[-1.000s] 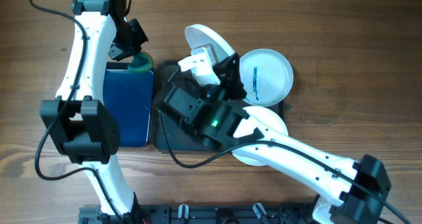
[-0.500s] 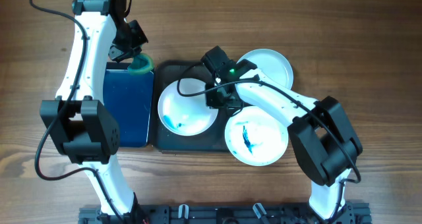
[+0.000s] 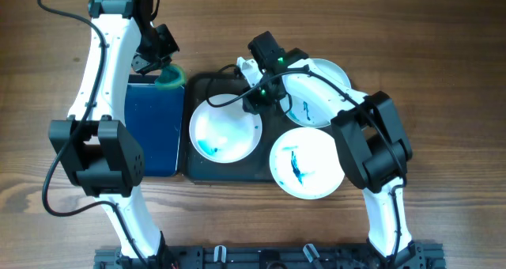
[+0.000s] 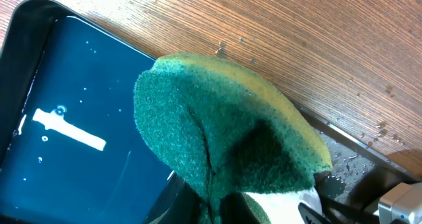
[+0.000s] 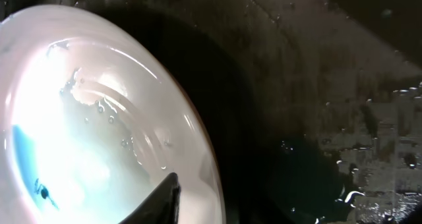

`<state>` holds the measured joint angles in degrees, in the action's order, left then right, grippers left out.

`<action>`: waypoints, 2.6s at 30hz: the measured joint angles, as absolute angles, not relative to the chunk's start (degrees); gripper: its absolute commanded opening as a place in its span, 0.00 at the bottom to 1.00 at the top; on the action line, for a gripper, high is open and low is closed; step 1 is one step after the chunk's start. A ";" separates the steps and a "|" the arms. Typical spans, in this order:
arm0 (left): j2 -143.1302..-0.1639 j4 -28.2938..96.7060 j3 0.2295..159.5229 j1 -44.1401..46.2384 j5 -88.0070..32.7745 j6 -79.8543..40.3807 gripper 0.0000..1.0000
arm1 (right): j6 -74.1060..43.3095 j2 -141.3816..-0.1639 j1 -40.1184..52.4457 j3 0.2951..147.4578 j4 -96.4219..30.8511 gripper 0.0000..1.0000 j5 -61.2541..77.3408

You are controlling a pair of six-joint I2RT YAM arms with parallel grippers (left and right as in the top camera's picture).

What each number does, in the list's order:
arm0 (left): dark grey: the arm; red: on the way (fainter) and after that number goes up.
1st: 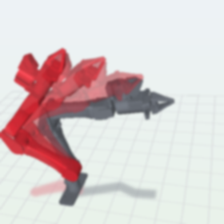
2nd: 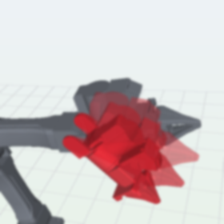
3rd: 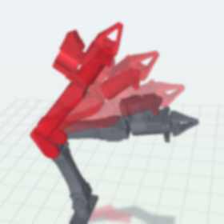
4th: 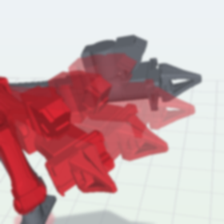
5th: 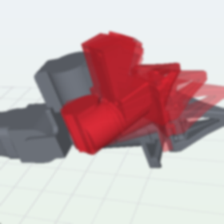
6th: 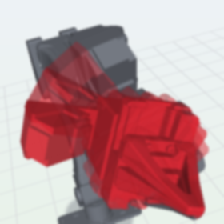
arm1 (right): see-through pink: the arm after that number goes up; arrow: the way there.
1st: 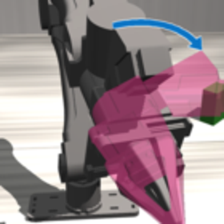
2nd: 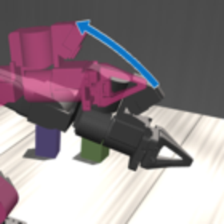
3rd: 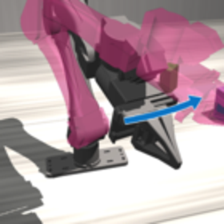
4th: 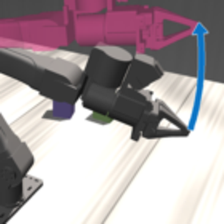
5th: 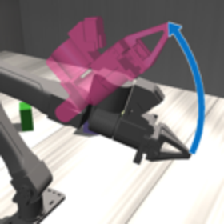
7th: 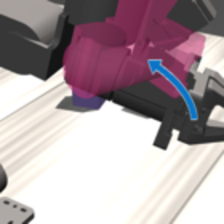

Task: Clean dirty plates on tray and stack at the side

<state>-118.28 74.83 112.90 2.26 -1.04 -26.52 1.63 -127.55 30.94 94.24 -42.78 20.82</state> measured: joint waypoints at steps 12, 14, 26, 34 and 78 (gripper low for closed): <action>-118.26 74.28 112.49 9.47 -2.74 -28.08 0.04 | -36.03 -126.74 30.65 95.53 -52.71 0.04 8.10; -117.89 70.43 108.42 11.31 -2.94 -29.58 0.04 | -37.93 -126.65 30.15 95.44 -52.60 0.04 7.31; -115.66 37.76 77.23 17.47 -2.48 -25.06 0.04 | -35.88 -126.41 30.04 94.85 -50.52 0.04 7.44; -115.42 37.12 77.28 16.99 -11.79 -7.66 0.04 | -35.73 -126.41 30.04 94.85 -50.28 0.04 7.44; -109.38 67.55 101.54 -1.78 -2.85 -30.74 0.04 | -13.37 -109.80 63.99 94.00 -53.17 0.05 -82.11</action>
